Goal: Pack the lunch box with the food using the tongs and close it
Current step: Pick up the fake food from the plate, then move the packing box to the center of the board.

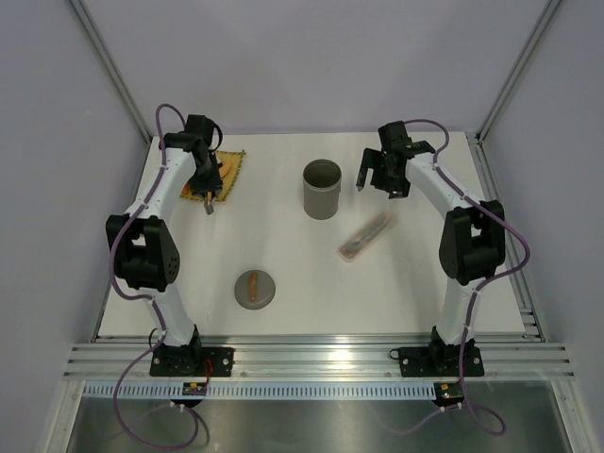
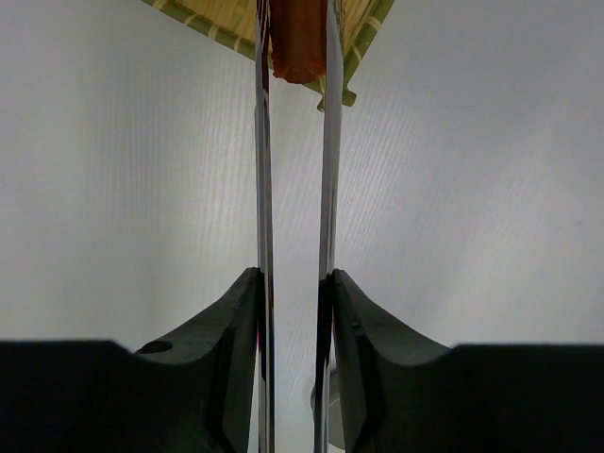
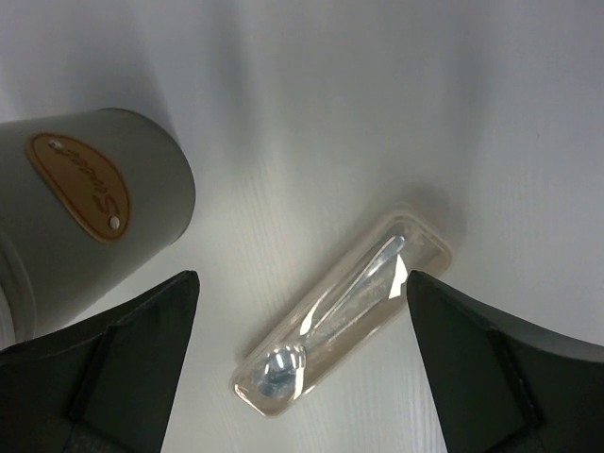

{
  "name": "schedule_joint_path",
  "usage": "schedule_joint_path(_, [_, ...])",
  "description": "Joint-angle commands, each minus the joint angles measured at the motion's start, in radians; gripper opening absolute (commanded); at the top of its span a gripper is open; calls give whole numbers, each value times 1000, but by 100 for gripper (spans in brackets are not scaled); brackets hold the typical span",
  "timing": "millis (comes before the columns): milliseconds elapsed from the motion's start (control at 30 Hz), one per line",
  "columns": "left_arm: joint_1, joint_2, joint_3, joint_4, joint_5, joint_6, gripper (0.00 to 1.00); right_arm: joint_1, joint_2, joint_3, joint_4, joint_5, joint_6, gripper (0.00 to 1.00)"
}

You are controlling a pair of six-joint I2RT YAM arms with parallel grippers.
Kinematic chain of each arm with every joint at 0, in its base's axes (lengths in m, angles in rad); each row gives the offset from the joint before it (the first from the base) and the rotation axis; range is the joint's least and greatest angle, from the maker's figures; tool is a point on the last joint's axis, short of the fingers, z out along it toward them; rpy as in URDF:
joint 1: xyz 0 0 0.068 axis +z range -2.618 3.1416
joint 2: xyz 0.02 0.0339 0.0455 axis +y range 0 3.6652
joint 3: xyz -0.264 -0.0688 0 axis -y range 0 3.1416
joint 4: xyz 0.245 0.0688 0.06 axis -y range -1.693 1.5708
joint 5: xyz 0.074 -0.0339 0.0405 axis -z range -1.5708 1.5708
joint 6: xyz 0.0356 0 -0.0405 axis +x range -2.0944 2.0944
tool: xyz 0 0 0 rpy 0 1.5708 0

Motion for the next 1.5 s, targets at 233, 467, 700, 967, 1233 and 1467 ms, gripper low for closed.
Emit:
schedule_joint_path(233, [-6, -151, 48, 12, 67, 5, 5, 88, 197, 192, 55, -136, 74, 99])
schedule_joint_path(467, [-7, -185, 51, 2, 81, 14, 4, 170, 317, 378, 35, -207, 134, 99])
schedule_joint_path(700, [-29, -209, 71, -12, 132, 23, 4, 209, 444, 568, 3, -261, 200, 99])
schedule_joint_path(967, [-87, -229, 130, -20, 153, 39, 4, 211, 450, 650, -81, -203, 134, 99])
schedule_joint_path(1233, [-144, -271, 146, 20, 199, 45, 4, 203, 308, 492, -83, -106, 78, 99])
schedule_joint_path(1467, [-201, -289, 80, 54, 248, 49, 4, 199, 223, 342, -52, -52, 68, 99])
